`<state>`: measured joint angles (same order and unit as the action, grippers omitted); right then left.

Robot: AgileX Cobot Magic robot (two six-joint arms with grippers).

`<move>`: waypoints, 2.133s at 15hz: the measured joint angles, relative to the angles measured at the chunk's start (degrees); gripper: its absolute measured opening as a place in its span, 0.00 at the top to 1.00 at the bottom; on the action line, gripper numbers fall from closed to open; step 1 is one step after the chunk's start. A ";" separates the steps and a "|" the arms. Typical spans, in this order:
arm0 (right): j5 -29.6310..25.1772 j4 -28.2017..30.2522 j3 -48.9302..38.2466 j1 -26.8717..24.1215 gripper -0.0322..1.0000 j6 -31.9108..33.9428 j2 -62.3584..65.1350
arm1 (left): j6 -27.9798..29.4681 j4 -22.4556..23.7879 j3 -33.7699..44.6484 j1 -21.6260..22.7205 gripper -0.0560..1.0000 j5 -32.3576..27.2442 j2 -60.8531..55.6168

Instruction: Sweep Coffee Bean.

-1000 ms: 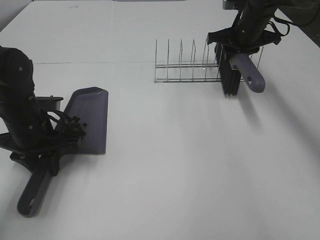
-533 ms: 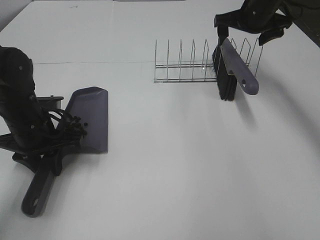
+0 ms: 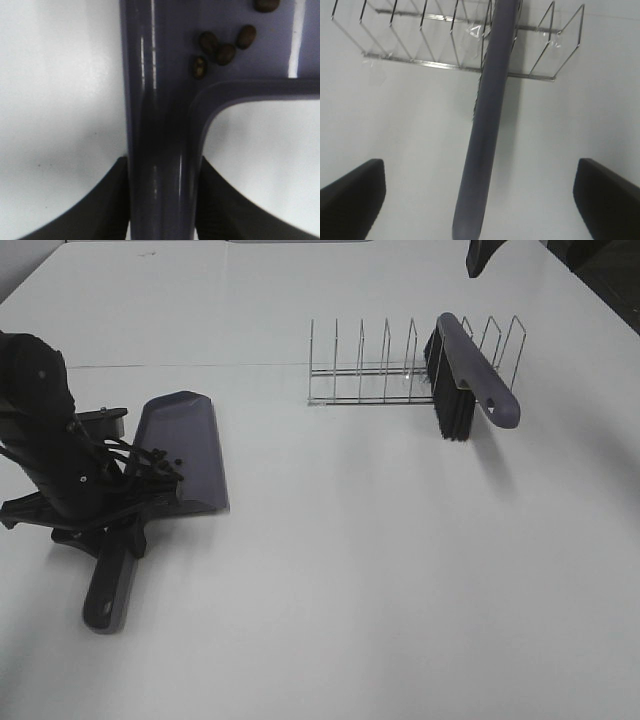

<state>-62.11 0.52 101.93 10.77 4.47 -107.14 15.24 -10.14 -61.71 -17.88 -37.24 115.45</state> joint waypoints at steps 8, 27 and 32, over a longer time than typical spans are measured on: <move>15.81 -1.72 -53.06 6.47 0.04 -0.52 42.34 | -3.78 1.09 0.00 0.00 0.61 0.86 0.00; -1.89 -0.80 -75.80 6.47 0.07 -5.16 107.37 | -3.78 10.14 0.57 0.00 0.21 -30.25 -34.66; -1.89 -0.52 -75.80 6.47 0.07 -5.16 107.37 | -3.90 10.14 7.45 0.00 0.21 -31.97 -63.31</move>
<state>-64.00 0.00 26.13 17.25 -0.69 0.23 11.34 0.00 -54.26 -17.88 -69.21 52.14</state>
